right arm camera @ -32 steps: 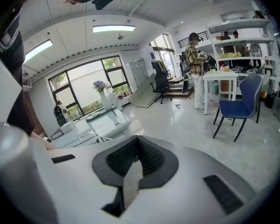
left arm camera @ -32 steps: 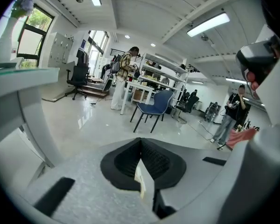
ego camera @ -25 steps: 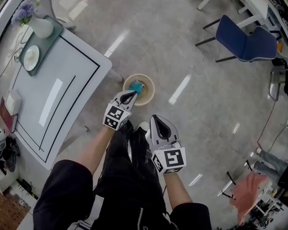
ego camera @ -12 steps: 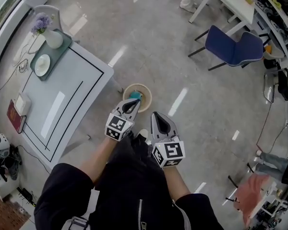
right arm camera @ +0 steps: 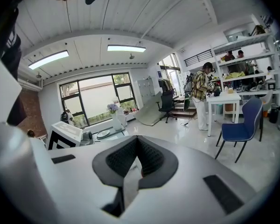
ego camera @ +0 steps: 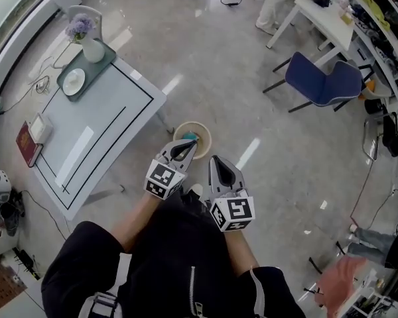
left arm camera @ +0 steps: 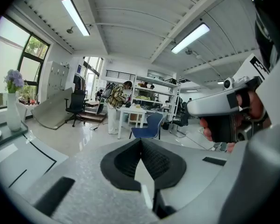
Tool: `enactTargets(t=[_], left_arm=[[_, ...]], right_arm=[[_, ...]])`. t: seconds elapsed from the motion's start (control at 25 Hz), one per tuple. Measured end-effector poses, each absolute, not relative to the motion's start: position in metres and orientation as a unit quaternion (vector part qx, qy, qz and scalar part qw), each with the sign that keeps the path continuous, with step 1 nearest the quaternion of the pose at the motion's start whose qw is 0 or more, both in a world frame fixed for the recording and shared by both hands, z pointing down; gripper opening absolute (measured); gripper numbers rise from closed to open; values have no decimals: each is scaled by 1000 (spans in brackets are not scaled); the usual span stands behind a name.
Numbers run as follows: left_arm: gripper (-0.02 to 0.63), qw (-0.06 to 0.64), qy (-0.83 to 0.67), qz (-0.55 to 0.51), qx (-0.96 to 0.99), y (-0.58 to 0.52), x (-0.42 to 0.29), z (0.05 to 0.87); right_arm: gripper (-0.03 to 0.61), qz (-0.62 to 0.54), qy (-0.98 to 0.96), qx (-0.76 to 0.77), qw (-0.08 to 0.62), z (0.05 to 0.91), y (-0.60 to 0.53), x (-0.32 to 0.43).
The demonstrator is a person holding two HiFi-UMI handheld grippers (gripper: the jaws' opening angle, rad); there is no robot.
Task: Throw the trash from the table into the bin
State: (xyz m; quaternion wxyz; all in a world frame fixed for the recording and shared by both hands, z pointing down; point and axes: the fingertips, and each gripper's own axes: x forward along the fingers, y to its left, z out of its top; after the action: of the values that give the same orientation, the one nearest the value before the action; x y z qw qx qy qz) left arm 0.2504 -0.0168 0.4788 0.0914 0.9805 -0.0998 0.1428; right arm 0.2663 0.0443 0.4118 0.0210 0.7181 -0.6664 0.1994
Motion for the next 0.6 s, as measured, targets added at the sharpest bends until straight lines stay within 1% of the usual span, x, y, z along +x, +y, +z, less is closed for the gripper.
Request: enactTargets(t=[0.28,0.6], left_arm=[[5,79,-104,138,982,-8,234,462],[5,74,-102,140,982,-1,227,461]], right_arm=[[8,199,-683,702,24,413,54,246],[8,197,-686,700,25,414,64,240]])
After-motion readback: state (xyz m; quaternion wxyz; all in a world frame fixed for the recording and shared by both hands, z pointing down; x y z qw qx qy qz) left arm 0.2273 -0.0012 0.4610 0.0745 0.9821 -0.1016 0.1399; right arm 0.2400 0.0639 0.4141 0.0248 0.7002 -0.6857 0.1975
